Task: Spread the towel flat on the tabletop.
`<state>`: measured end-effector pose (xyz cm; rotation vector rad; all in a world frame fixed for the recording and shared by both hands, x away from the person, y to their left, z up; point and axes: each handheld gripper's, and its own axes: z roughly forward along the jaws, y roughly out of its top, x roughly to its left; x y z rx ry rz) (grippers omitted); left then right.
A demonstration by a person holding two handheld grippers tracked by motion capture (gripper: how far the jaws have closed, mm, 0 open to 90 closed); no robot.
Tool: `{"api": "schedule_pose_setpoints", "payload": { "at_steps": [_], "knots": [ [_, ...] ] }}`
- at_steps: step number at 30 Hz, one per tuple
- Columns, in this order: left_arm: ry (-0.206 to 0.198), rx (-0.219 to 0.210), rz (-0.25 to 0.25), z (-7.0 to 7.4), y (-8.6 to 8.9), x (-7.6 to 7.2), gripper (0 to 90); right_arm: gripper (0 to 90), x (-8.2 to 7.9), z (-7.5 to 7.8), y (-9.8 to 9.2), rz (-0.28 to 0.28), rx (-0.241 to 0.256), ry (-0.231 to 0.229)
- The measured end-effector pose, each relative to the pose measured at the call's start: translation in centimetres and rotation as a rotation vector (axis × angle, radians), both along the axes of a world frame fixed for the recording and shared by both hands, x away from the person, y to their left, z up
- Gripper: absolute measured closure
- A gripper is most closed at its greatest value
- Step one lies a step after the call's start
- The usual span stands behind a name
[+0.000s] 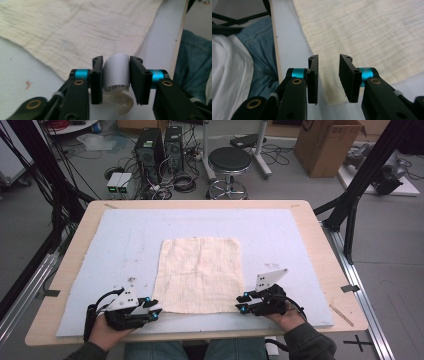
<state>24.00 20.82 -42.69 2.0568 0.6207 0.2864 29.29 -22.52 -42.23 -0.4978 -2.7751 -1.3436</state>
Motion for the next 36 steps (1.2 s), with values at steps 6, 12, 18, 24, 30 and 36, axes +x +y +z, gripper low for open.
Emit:
{"api": "schedule_pose_setpoints", "payload": {
  "at_steps": [6, 12, 18, 24, 30, 36],
  "knots": [
    [-0.013, -0.058, 0.001, 0.5, 0.3, 0.3, 56.2, 58.6, 0.4, 0.4, -0.2, -0.040, 0.044, -0.010],
    [-0.018, -0.071, 0.023, 0.6, 0.9, 0.5, 51.9, 53.6, 0.7, 0.7, -0.5, -0.063, 0.076, -0.019],
    [-0.033, -0.065, 0.082, 0.8, 1.1, 0.7, 44.2, 48.7, 1.0, 0.9, -0.3, -0.118, 0.082, -0.024],
    [-0.030, -0.065, 0.117, 0.8, 1.0, 1.1, 40.3, 41.6, 1.5, 0.9, -0.2, -0.157, 0.098, -0.039],
    [-0.038, -0.058, 0.155, 0.9, 0.9, 1.9, 36.7, 34.7, 2.1, 1.0, -0.2, -0.210, 0.091, -0.055],
    [-0.045, -0.046, 0.188, 1.0, 0.8, 2.7, 35.5, 30.0, 2.7, 0.9, -0.2, -0.258, 0.072, -0.071]
  ]
}}
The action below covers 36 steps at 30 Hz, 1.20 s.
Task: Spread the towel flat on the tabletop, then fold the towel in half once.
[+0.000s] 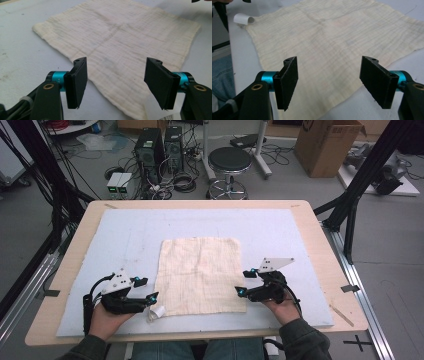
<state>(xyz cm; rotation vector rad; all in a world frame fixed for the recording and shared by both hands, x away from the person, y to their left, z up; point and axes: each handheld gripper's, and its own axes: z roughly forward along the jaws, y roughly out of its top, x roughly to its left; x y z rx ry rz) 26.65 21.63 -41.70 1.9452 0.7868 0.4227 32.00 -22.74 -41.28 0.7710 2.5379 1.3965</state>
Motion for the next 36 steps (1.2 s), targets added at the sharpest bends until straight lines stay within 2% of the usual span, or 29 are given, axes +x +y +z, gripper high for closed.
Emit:
{"api": "schedule_pose_setpoints", "payload": {
  "at_steps": [5, 10, 16, 27, 36],
  "knots": [
    [-0.007, -0.003, 0.020, 0.2, 0.0, 0.5, 35.2, 28.5, 0.5, 0.0, 0.1, -0.009, 0.005, 0.006],
    [-0.014, -0.015, 0.040, 0.4, -0.3, 1.0, 35.0, 27.5, 0.9, 0.1, 0.5, -0.016, 0.005, -0.010],
    [-0.028, -0.001, 0.039, 0.5, -0.8, 1.3, 34.9, 27.5, 1.4, 0.2, 1.1, -0.011, 0.004, -0.011],
    [-0.019, 0.003, 0.038, 0.4, -0.9, 1.5, 34.9, 27.5, 1.6, 0.1, 1.6, -0.003, 0.000, -0.016],
    [0.023, -0.006, 0.037, 0.3, -0.8, 1.9, 36.9, 27.4, 1.9, -0.1, 1.8, 0.004, -0.007, -0.006]
  ]
}}
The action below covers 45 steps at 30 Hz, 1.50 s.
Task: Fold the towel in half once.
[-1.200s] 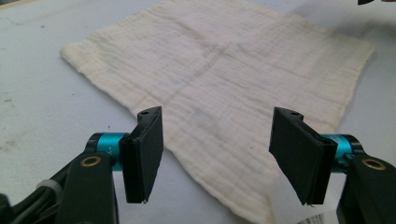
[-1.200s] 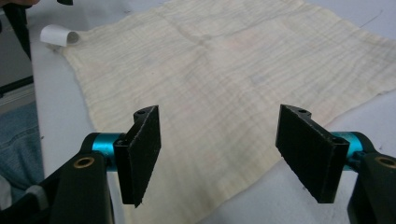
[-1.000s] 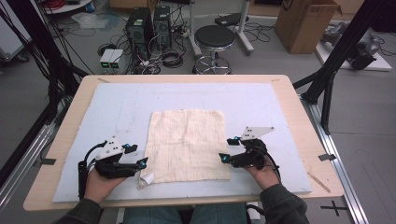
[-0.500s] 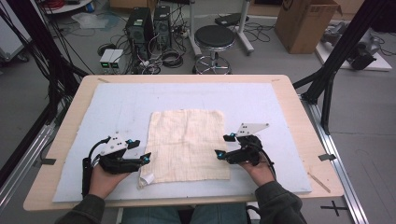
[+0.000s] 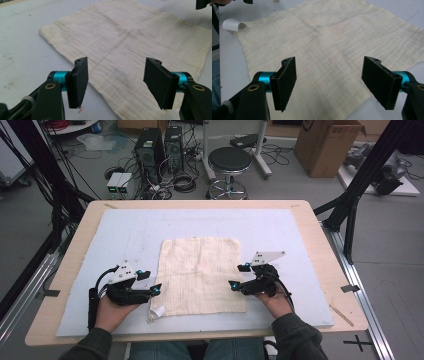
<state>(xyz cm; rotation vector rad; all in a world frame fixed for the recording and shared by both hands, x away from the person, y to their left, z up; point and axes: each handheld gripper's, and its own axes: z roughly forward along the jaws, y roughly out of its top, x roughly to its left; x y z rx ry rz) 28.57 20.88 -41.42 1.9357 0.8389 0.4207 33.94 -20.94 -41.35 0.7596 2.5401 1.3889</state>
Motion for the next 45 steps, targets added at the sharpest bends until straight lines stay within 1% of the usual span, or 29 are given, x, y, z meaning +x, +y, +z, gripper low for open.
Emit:
{"api": "schedule_pose_setpoints", "payload": {
  "at_steps": [2, 4, 6, 9, 10, 13, 15, 18, 19, 20, 22, 23, 24, 26, 27, 29, 30, 31, 32, 33, 34, 35, 37, 38, 39, 41, 42, 44, 45],
  "knots": [
    [0.009, -0.012, 0.000, 0.0, 0.1, 0.3, 37.6, 27.4, 0.1, 0.0, 0.0, -0.002, 0.001, 0.004],
    [0.019, -0.013, 0.001, -0.1, 0.3, 0.7, 38.2, 27.5, 0.3, 0.0, -0.1, -0.005, 0.002, 0.004],
    [0.036, -0.023, 0.004, -0.1, 0.4, 1.1, 38.6, 27.5, 0.6, 0.1, -0.3, -0.008, 0.004, 0.006],
    [0.052, -0.014, 0.004, 0.2, 0.4, 1.9, 38.9, 27.5, 1.3, 0.4, -0.5, -0.021, 0.007, 0.004],
    [0.055, -0.018, 0.004, 0.4, 0.3, 2.2, 39.1, 27.5, 1.6, 0.5, -0.6, -0.027, 0.012, 0.006],
    [0.048, -0.024, 0.002, 0.7, 0.2, 3.0, 39.7, 27.5, 2.5, 0.9, -0.6, -0.038, -0.003, 0.003],
    [0.057, -0.005, -0.007, 1.0, 0.1, 3.7, 40.1, 26.5, 3.0, 1.0, -0.6, -0.047, -0.014, 0.012],
    [0.061, -0.015, -0.015, 1.2, -0.1, 4.5, 41.2, 24.5, 4.0, 1.0, -0.7, -0.061, -0.019, 0.037],
    [0.067, -0.011, -0.014, 1.3, -0.2, 4.9, 41.9, 24.5, 4.3, 1.0, -0.8, -0.064, -0.025, 0.044],
    [0.070, 0.003, -0.016, 1.4, -0.2, 5.1, 42.0, 24.3, 4.8, 1.0, -0.9, -0.066, -0.033, 0.051],
    [0.067, -0.006, -0.004, 1.7, -0.3, 5.8, 42.4, 24.0, 5.3, 1.1, -0.9, -0.079, -0.057, 0.052],
    [0.067, 0.000, -0.002, 1.9, -0.3, 6.4, 42.8, 23.2, 5.8, 1.2, -1.0, -0.071, -0.059, 0.062],
    [0.066, -0.006, 0.005, 2.0, -0.3, 6.7, 43.0, 23.4, 6.3, 1.4, -1.1, -0.080, -0.056, 0.070],
    [0.068, -0.005, 0.016, 2.3, -0.1, 7.6, 43.6, 24.0, 6.9, 1.6, -1.2, -0.096, -0.061, 0.083],
    [0.071, -0.019, 0.029, 2.5, -0.1, 8.0, 43.8, 24.5, 7.3, 1.8, -1.2, -0.103, -0.062, 0.090],
    [0.073, -0.016, 0.048, 2.6, 0.0, 8.7, 44.3, 26.8, 8.1, 2.2, -1.3, -0.115, -0.060, 0.083],
    [0.087, -0.018, 0.058, 2.6, 0.0, 9.2, 44.6, 27.2, 8.4, 2.3, -1.3, -0.121, -0.059, 0.086],
    [0.094, 0.001, 0.062, 2.6, 0.0, 9.6, 44.5, 27.5, 8.7, 2.6, -1.3, -0.131, -0.056, 0.088],
    [0.095, 0.006, 0.069, 2.7, 0.0, 10.0, 44.5, 28.0, 9.0, 2.8, -1.3, -0.133, -0.052, 0.085],
    [0.093, 0.003, 0.078, 2.8, 0.0, 10.4, 44.6, 30.5, 9.3, 3.1, -1.2, -0.136, -0.052, 0.083],
    [0.084, -0.004, 0.091, 3.0, 0.0, 10.8, 44.8, 33.3, 9.6, 3.3, -1.1, -0.137, -0.045, 0.068],
    [0.079, -0.008, 0.098, 3.1, 0.0, 11.2, 45.4, 34.0, 9.9, 3.5, -1.0, -0.141, -0.046, 0.061],
    [0.080, 0.013, 0.116, 3.3, -0.1, 12.2, 46.4, 37.1, 10.8, 3.7, -0.8, -0.153, -0.062, 0.059],
    [0.081, 0.011, 0.124, 3.3, -0.2, 12.7, 46.4, 40.0, 11.2, 3.7, -0.7, -0.162, -0.061, 0.056],
    [0.083, 0.004, 0.133, 3.2, -0.2, 13.1, 47.1, 42.8, 11.6, 3.6, -0.7, -0.169, -0.059, 0.056],
    [0.095, 0.024, 0.150, 3.0, -0.4, 14.2, 48.5, 46.6, 12.5, 3.5, -0.6, -0.184, -0.078, 0.050],
    [0.097, 0.023, 0.156, 2.8, -0.4, 14.5, 49.0, 48.9, 13.1, 3.4, -0.4, -0.195, -0.086, 0.056],
    [0.099, 0.011, 0.180, 2.1, -0.5, 15.2, 50.3, 52.0, 13.6, 3.2, -0.3, -0.210, -0.080, 0.051],
    [0.104, 0.004, 0.190, 1.7, -0.6, 15.5, 51.7, 52.6, 14.0, 3.0, -0.2, -0.216, -0.083, 0.055]
  ]
}}
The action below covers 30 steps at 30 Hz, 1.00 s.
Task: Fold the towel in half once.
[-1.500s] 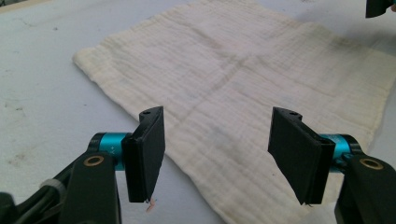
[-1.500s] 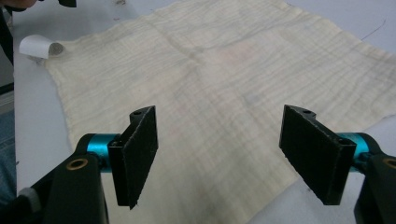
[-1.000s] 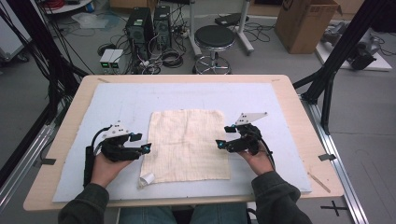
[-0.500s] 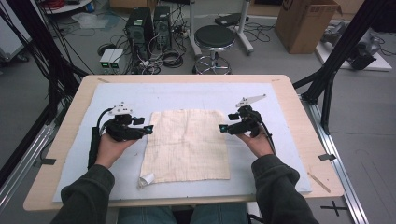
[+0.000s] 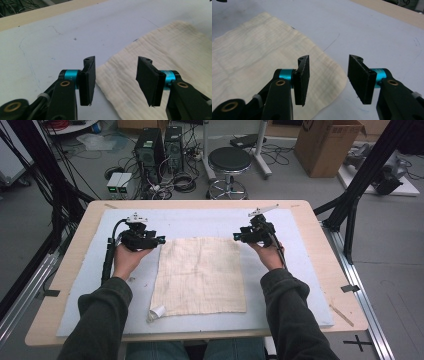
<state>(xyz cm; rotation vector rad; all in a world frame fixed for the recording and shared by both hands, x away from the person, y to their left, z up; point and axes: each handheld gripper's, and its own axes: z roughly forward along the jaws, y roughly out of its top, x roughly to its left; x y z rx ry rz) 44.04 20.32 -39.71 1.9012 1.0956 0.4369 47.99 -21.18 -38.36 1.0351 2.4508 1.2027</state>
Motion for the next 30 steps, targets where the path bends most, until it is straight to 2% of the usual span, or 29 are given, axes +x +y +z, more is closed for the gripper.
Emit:
{"api": "schedule_pose_setpoints", "payload": {
  "at_steps": [3, 8, 10, 13, 17, 22, 24, 26, 30],
  "knots": [
    [0.037, 0.024, 0.027, -1.4, -0.3, 0.9, 52.0, 55.9, 0.7, -0.8, 0.0, -0.020, -0.007, 0.006],
    [0.073, 0.050, 0.052, -2.9, -0.9, 1.6, 53.1, 59.4, 1.8, -2.6, -0.2, -0.035, -0.023, 0.073],
    [0.078, 0.055, 0.062, -3.3, -1.0, 1.8, 54.4, 60.7, 2.1, -3.1, -0.3, -0.049, -0.012, 0.101],
    [0.094, 0.069, 0.080, -3.7, -1.2, 2.0, 58.1, 64.1, 2.5, -3.9, -0.3, -0.055, -0.020, 0.123],
    [0.109, 0.070, 0.081, -4.3, -1.6, 2.2, 60.6, 63.3, 2.8, -4.5, -0.4, -0.072, -0.007, 0.164],
    [0.096, 0.105, 0.099, -4.3, -1.9, 2.1, 64.8, 65.0, 2.8, -5.0, 0.2, -0.068, -0.046, 0.166],
    [0.082, 0.126, 0.102, -4.3, -2.0, 2.1, 69.3, 72.8, 2.8, -5.1, 0.3, -0.062, -0.043, 0.168],
    [0.088, 0.105, 0.093, -4.3, -2.1, 2.1, 80.6, 80.9, 2.7, -5.0, 0.7, -0.056, -0.064, 0.161],
    [0.085, 0.117, 0.078, -4.3, -2.2, 2.0, 86.3, 84.9, 2.7, -5.0, 0.8, -0.035, -0.054, 0.174]
  ]
}}
